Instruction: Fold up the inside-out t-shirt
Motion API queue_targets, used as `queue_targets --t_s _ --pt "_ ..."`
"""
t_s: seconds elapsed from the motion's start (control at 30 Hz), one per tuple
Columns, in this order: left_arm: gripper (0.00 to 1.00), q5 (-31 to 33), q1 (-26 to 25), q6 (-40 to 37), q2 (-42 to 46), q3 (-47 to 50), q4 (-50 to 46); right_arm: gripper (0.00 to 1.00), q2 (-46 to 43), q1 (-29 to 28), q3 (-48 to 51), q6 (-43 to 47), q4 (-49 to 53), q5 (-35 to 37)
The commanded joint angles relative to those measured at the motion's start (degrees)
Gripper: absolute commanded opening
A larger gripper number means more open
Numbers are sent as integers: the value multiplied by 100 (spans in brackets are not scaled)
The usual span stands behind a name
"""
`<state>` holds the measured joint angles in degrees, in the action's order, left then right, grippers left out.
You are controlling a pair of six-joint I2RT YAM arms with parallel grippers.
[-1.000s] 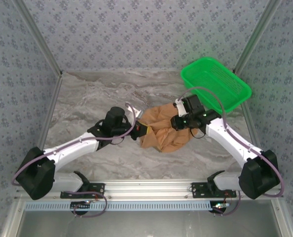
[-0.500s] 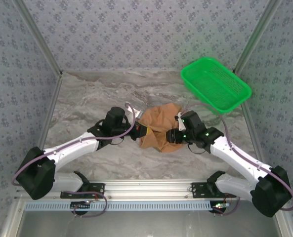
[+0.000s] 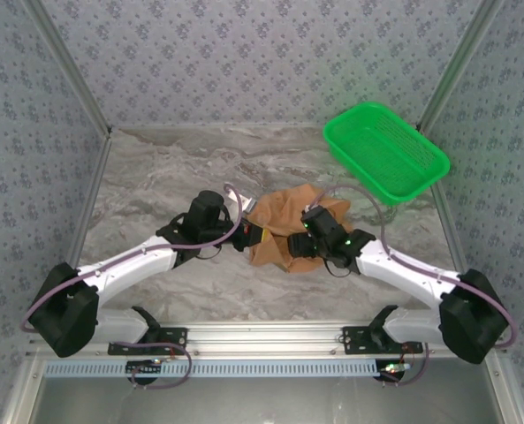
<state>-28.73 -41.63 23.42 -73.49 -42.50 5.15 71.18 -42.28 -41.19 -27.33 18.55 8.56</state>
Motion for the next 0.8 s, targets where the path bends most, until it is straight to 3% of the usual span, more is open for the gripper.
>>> queue_targets --t_s 0.0,0.07,0.23,0.37,0.53,0.77 --pt "0 -38 19 -142 159 -132 -95 69 336 64 -268 407 -523 257" --pt "0 2 19 -173 184 -136 -134 62 546 173 -267 465 -904 113" --pt "0 246 31 -253 308 -83 -216 31 772 581 -377 443 -992 -409" --pt "0 924 98 -271 353 -17 -373 7 182 1083 -290 389 -1297 -1913" --pt "0 2386 161 -152 371 -143 -752 0 -422 1420 -154 -41 -1843 -4057" --pt "0 3187 277 -207 -46 -697 -952 0 -596 1416 -139 -438 -2557 -5490"
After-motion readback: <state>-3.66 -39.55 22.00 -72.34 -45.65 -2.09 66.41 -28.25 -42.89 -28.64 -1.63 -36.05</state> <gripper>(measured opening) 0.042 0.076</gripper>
